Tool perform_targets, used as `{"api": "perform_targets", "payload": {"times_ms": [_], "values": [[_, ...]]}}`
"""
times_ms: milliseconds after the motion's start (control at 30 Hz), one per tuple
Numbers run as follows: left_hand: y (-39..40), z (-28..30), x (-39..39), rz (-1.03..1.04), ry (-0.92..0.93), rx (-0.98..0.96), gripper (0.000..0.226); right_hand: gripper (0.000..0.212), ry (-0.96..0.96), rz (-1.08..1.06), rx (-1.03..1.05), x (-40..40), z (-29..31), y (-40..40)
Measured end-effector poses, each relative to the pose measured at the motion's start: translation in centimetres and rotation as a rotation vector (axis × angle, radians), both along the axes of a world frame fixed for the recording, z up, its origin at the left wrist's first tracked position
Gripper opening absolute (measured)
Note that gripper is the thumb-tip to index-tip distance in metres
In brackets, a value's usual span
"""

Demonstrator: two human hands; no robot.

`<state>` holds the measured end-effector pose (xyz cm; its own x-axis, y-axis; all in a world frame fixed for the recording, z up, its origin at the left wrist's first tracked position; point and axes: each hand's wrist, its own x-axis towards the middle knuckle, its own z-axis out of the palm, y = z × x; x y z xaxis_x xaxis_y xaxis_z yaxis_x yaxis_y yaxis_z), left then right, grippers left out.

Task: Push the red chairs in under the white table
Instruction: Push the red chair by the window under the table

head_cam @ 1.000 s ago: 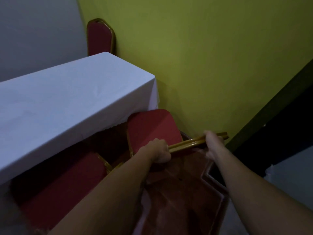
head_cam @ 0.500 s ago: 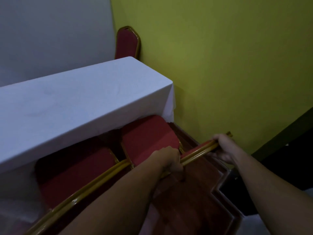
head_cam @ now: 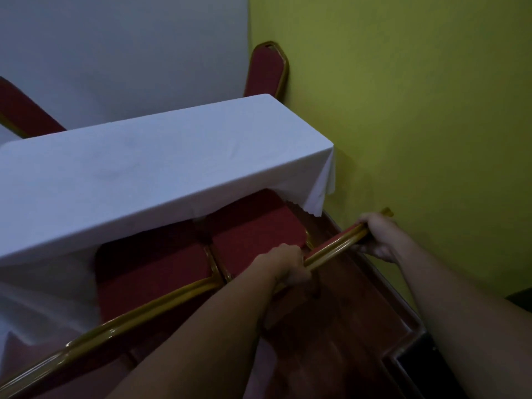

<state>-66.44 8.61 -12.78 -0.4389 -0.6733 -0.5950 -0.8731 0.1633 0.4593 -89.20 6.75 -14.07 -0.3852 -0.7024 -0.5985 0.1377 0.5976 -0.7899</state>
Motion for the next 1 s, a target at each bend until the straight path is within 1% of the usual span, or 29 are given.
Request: {"api": "perform_targets", "payload": {"times_ms": [167,267,367,567,800,900,1000], "values": [[-2.6,-0.4,0.3,0.061,0.003,-0.011,0.045,0.004,-0.002,0.027,-0.019,0.7,0.3,-3.3],[-4.3,-0.6,0.2,0.114,0.028,0.019,0.048,0.004,0.017,0.0,-0.051,1.0,0.3,-5.1],[-5.6,-0.7,-0.5,0.128,0.013,0.016,0.051,0.005,0.01,-0.011,-0.057,0.9,0.3,-6.3],[-8.2,-1.2,-1.0,0.175,0.016,-0.023,0.046,0.005,-0.01,-0.042,-0.086,1.4,0.6,-8.8],[-11.2,-1.9,-0.2,0.184,0.002,-0.017,0.047,0.022,-0.047,-0.118,-0.136,2.6,0.6,-10.6],[-11.2,-2.1,-0.1,0.196,0.02,-0.034,0.048,0.037,-0.038,-0.133,-0.144,2.8,0.6,-10.7],[-10.1,-2.6,-0.5,0.226,0.021,-0.095,0.041,0.044,-0.011,-0.117,-0.123,2.6,0.5,-10.6]]}}
